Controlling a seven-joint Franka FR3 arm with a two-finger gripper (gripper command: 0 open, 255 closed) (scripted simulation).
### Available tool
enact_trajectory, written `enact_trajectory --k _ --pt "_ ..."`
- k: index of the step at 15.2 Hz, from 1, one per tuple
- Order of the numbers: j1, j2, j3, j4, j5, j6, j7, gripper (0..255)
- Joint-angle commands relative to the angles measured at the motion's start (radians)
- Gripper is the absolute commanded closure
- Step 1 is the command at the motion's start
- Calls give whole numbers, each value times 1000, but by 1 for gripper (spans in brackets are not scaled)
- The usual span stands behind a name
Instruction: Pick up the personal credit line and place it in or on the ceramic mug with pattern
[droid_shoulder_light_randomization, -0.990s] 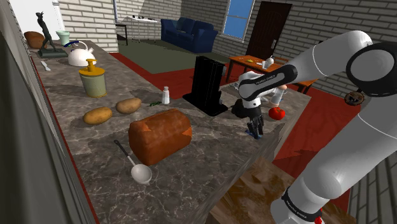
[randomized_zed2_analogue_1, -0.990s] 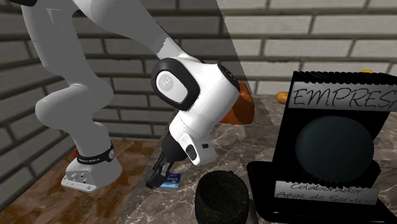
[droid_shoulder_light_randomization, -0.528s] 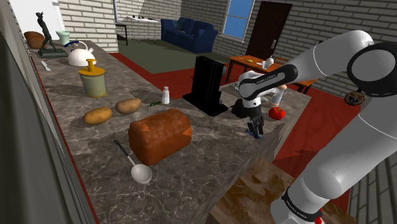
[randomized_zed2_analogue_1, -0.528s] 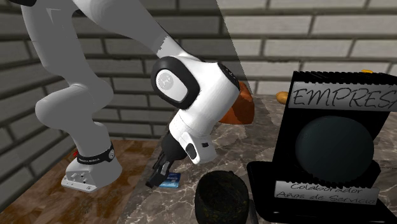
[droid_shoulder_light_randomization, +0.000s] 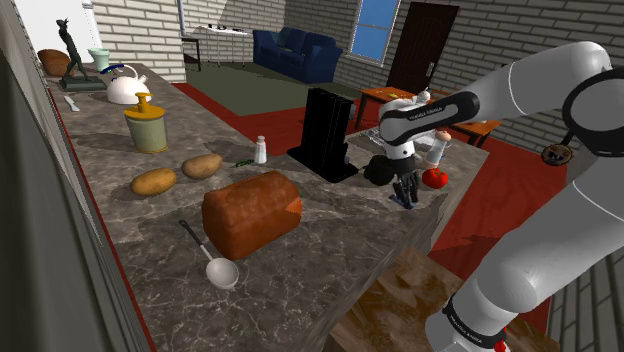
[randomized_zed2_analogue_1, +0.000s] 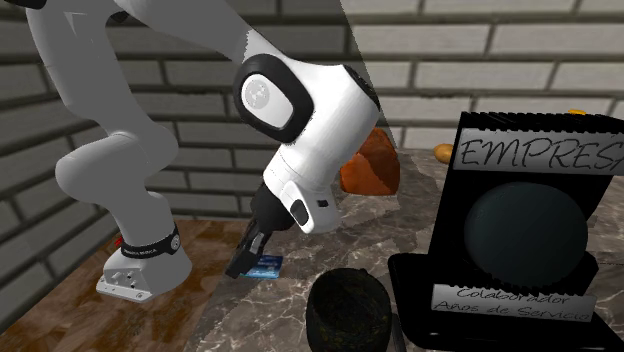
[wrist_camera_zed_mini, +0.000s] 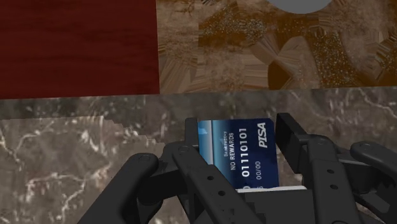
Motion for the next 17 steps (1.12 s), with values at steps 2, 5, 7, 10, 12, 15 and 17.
enact_trajectory --k 2,5,7,10,12,15,17 --pt "1 -19 3 23 0 -43 -3 255" --pt "2 -38 6 47 -1 -85 -7 255" --pt "2 -49 8 64 -1 -113 -10 255" --pt "3 -64 10 91 -2 -154 -14 255" --pt "3 -72 12 110 -2 -181 -17 255" --pt "4 -84 15 139 -2 -222 -22 255" --pt "4 -90 17 160 -2 -249 -26 255"
